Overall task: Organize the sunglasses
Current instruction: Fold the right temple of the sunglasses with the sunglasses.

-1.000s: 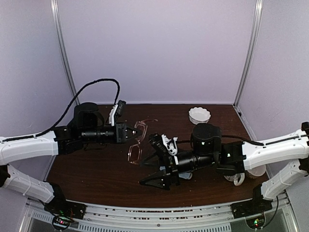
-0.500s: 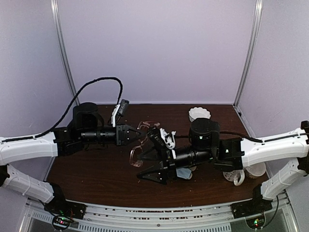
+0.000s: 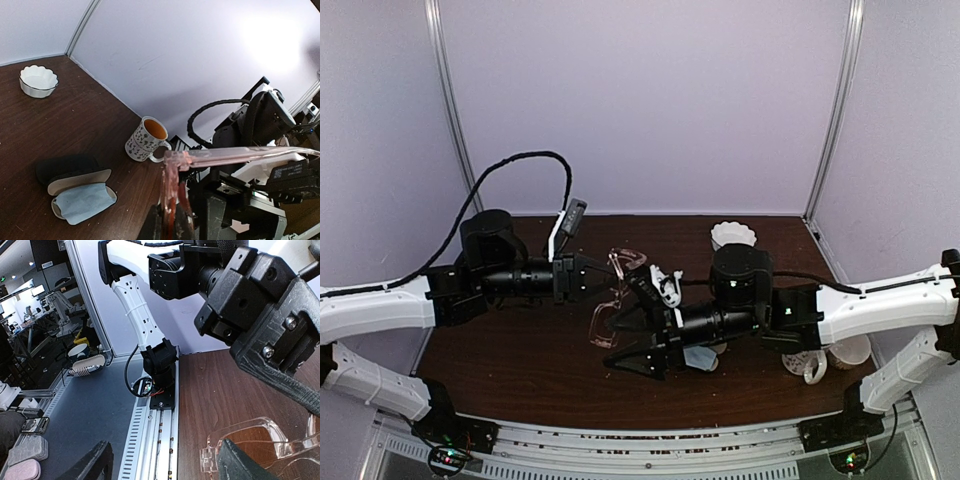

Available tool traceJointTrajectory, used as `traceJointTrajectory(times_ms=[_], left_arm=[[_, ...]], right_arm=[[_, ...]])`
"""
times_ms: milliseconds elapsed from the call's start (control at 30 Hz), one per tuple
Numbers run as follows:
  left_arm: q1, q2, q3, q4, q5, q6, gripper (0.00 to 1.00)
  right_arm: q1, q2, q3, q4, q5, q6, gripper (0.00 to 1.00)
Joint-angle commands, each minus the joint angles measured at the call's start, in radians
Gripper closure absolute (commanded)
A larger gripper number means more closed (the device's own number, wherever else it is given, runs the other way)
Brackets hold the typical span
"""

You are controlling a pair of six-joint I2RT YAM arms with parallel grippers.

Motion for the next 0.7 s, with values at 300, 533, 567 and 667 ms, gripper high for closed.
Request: traceJointTrajectory(times_ms=[300, 533, 567, 667], left_arm=[[-0.009, -0.039, -0.013, 0.007, -0.083, 0.042, 1.0], [-0.009, -0.038, 0.003, -0.06, -0.179, 0.063, 1.0], [-0.009, -0.042, 0.002, -0.072, -0.209, 0.062, 1.0], [-0.008, -0.052, -0.012, -0.073, -0.256, 0.061, 1.0]], right_arm=[[-0.009, -0.026, 0.029, -0.055, 0.048, -0.019, 0.27], [-0.009, -0.115, -0.061, -0.071, 0.073, 0.004, 0.27], [-0.009, -0.129, -0.081, -0.068, 0.078, 0.014, 0.27], [-0.008, -0.18, -0.146, -0.064, 0.093, 0.05, 0.27]])
